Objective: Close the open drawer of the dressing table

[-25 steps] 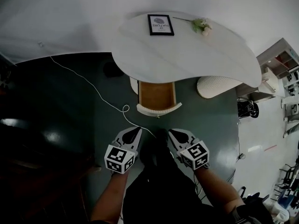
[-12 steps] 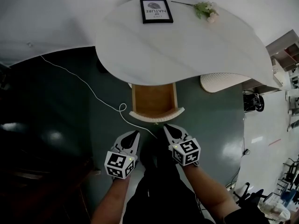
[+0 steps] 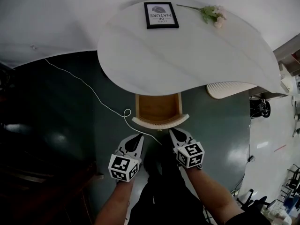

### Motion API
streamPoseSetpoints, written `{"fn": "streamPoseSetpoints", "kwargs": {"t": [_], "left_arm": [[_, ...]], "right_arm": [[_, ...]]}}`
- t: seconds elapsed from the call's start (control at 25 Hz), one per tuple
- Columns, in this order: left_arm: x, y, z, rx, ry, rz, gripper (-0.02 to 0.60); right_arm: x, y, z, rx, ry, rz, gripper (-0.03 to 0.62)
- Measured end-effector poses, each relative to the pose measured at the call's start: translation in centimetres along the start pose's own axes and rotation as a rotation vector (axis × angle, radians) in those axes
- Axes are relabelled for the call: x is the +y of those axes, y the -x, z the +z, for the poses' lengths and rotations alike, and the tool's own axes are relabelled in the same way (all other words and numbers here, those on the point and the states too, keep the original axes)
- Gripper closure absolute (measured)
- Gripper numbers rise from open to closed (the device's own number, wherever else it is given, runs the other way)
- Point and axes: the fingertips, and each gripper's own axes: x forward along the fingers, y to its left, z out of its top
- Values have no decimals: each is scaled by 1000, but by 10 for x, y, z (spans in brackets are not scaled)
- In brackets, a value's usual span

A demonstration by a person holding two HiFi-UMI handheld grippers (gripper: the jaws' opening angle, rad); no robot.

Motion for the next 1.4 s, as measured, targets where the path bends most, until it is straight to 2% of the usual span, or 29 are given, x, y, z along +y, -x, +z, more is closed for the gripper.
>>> {"fn": "streamPoseSetpoints", "kwargs": {"t": [0.24,0.56,0.76,1.0,1.4], "left_arm": [[15,-27,11,-7,-41,17,581],[33,-48,32,-17,-46,41,581],[49,-51,39,-39,-41,82,580],[65,-47,41,-44,-39,99,580],[62,-47,35,-19,-34,80,580]], "right_arm": [[-17,-22,22,-32,77,22,591],[-35,-55,55,-71,143,42,591],[-45,-67,72,-86,214,54,591],[-54,-86,89,-113,203,32,591],[-70,-116,100,-134,232,9,591]]}}
